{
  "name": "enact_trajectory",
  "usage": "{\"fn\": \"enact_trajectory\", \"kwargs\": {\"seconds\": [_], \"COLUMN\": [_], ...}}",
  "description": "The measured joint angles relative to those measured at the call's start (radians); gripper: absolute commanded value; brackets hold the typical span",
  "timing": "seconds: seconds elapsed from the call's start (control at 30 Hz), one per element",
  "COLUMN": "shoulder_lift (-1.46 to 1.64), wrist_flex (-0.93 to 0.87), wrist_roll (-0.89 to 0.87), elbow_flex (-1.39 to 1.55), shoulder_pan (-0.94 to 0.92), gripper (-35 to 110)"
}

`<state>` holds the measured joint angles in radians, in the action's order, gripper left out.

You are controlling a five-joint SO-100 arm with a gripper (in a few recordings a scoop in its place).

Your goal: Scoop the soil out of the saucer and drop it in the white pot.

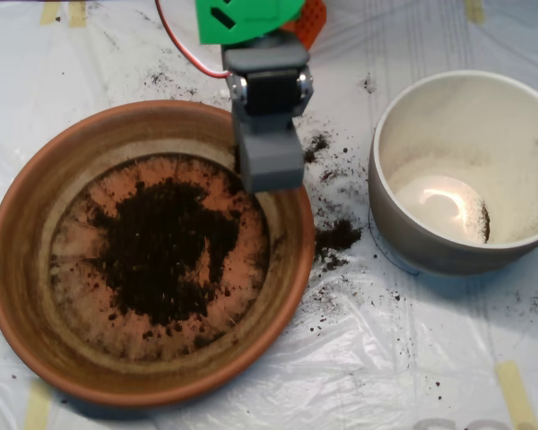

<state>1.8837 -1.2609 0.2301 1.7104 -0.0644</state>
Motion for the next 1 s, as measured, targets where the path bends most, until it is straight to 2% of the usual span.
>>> {"fn": "enact_trajectory", "kwargs": {"seconds": [0.47, 0.93, 1.0], "shoulder_lift": [-0.023, -0.359, -0.373], "wrist_flex": [-0.230, -0.356, -0.359], "wrist_roll": [-0.032, -0.026, -0.026], "elbow_flex": [-0.350, -0.747, -0.759], "shoulder_pan": [0.255, 0.483, 0.500], "gripper": [0, 0, 5]}}
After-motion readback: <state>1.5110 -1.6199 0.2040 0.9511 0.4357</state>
